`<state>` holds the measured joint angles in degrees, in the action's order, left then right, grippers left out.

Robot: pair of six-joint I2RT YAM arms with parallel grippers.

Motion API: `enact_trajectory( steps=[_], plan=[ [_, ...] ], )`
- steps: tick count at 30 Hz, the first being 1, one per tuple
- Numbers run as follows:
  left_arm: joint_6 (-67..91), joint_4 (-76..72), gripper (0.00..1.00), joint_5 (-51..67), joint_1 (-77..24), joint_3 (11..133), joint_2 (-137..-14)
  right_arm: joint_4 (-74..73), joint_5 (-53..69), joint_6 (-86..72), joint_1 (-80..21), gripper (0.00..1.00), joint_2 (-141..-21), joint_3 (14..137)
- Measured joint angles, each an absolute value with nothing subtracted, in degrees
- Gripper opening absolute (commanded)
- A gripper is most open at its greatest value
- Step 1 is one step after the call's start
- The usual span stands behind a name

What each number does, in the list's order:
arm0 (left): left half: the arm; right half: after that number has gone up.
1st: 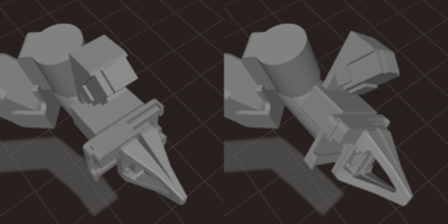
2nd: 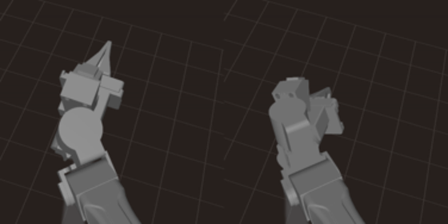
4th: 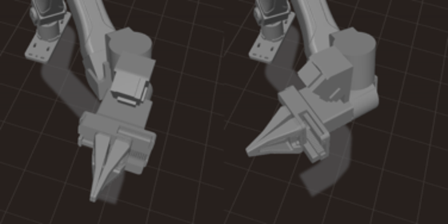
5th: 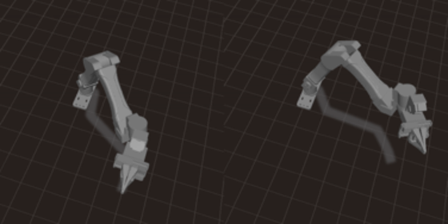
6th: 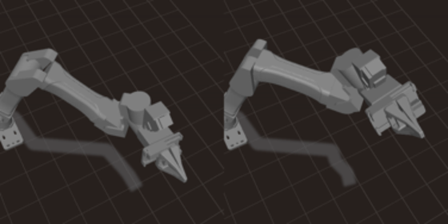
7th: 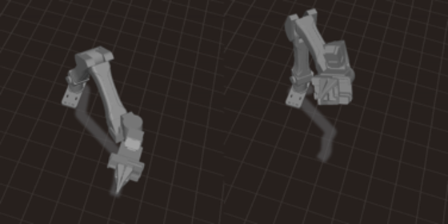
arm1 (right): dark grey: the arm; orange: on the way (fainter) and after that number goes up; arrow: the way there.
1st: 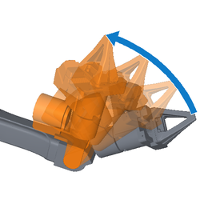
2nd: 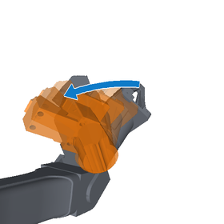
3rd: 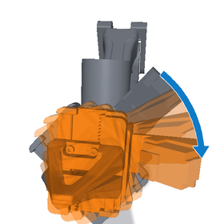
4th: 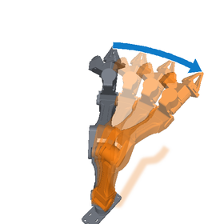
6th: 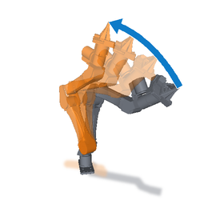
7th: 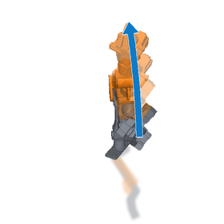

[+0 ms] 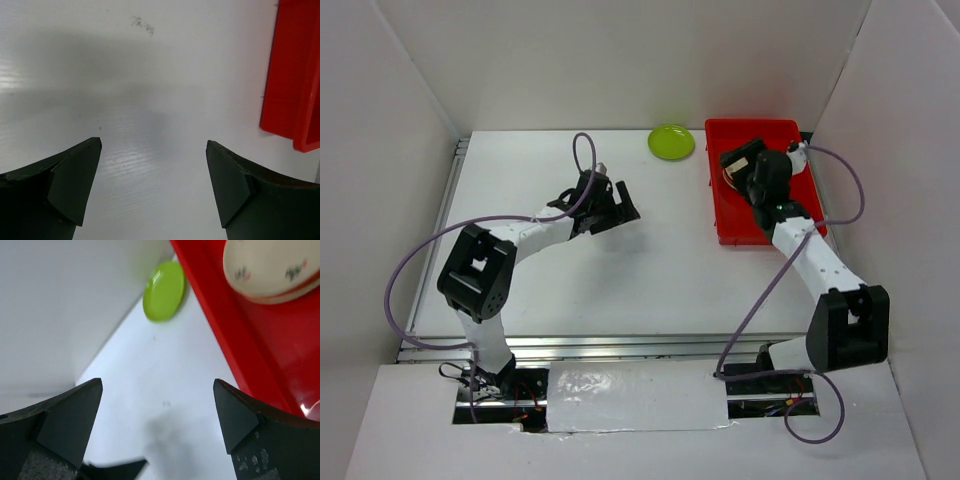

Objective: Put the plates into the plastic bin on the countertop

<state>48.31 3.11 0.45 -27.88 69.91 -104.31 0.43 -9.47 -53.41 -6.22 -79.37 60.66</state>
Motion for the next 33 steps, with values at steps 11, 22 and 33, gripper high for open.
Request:
enact_trajectory(
  steps=[11,22,33],
  plan=[
    [56.6,-14.0,0.99,5.2,-23.9,84.2,-124.2,-0.8,-4.5,-56.5,-12.4,1.00,-41.4,30.1],
    [60.7,-11.3,0.99,2.5,-23.2,64.8,-108.0,4.8,-1.1,-59.6,-18.4,1.00,-52.7,29.7],
    [56.9,21.2,0.99,-10.5,-20.1,58.6,-65.1,7.2,-14.7,-83.8,-30.5,1.00,-98.7,61.9]
  ],
)
